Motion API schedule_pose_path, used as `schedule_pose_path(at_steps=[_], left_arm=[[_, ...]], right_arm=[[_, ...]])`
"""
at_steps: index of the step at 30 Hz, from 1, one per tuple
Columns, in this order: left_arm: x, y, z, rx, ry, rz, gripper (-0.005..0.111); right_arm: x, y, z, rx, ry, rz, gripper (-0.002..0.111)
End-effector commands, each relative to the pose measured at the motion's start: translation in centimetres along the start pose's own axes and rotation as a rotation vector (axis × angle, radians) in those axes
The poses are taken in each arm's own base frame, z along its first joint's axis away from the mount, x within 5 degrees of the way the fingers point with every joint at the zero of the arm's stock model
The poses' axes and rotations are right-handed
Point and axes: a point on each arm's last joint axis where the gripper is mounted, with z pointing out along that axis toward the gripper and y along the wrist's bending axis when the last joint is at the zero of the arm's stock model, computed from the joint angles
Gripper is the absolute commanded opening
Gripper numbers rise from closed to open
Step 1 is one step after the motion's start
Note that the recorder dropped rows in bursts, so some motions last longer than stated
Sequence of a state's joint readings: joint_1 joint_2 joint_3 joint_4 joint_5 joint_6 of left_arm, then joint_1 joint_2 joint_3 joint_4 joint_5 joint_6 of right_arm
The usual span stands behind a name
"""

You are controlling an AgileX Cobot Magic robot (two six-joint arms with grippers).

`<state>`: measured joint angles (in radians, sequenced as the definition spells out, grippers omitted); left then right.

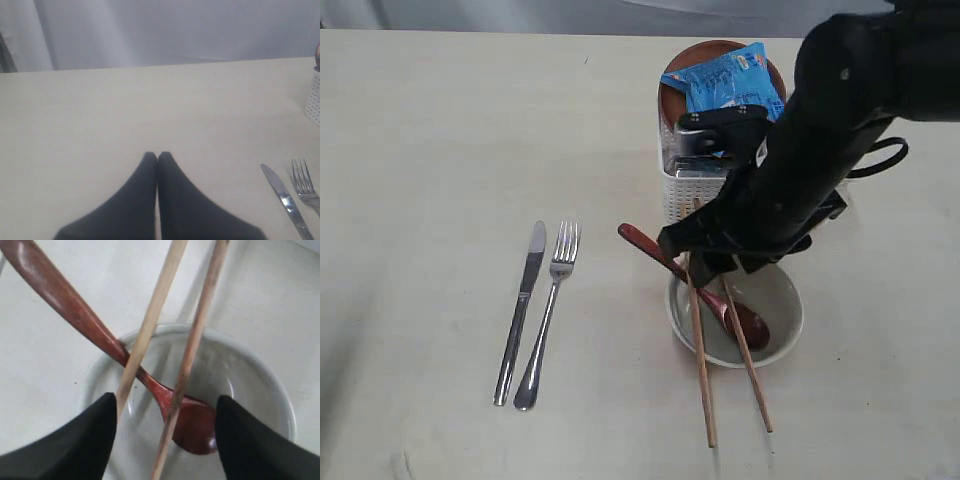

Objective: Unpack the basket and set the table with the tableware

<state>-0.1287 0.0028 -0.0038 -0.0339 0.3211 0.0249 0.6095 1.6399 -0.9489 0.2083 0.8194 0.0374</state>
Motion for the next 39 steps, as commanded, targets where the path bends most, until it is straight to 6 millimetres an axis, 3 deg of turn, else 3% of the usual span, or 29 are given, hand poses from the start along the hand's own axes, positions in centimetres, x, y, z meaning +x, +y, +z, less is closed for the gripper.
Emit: schedule_pose_path(at_steps=[1, 6, 10, 16, 19, 21, 32, 39], left_arm=[[0.1, 0.0, 0.0, -0.004, -0.001, 0.008, 0.0], [0.1, 0.0, 0.0, -0.004, -0.001, 0.008, 0.0], [0.1, 0.0, 0.0, -0.004, -0.001, 0.008, 0.0], [0.1, 0.0, 0.0, -0.004, -0.001, 0.008, 0.0], [0.1, 0.0, 0.0, -0.004, -0.001, 0.008, 0.0], [0.1, 0.0, 0.0, -0.004, -0.001, 0.008, 0.0], [0.1, 0.0, 0.0, -0.004, -0.001, 0.008, 0.0], [0.1, 0.0, 0.0, -0.004, -0.001, 0.008, 0.0]], right_arm=[[-0.2, 0.4, -1.1, 0.001, 0.026, 0.026, 0.056], [1.1, 3.5, -0.2, 0.043, 0.049, -0.057, 0.056], [1.1, 2.8, -0.2, 0.158, 0.045, -0.016, 0.056], [1.0, 3.2, -0.1, 0.107, 0.039, -0.018, 0.056], [1.1, 3.3, -0.1, 0.101, 0.04, -0.022, 0.069], [1.1, 3.3, 0.0, 0.102, 0.042, -0.022, 0.071], [1.0, 3.0, 1.6, 0.124, 0.101, -0.02, 0.07], [1.0, 3.0, 1.6, 0.124, 0.104, -0.026, 0.054]])
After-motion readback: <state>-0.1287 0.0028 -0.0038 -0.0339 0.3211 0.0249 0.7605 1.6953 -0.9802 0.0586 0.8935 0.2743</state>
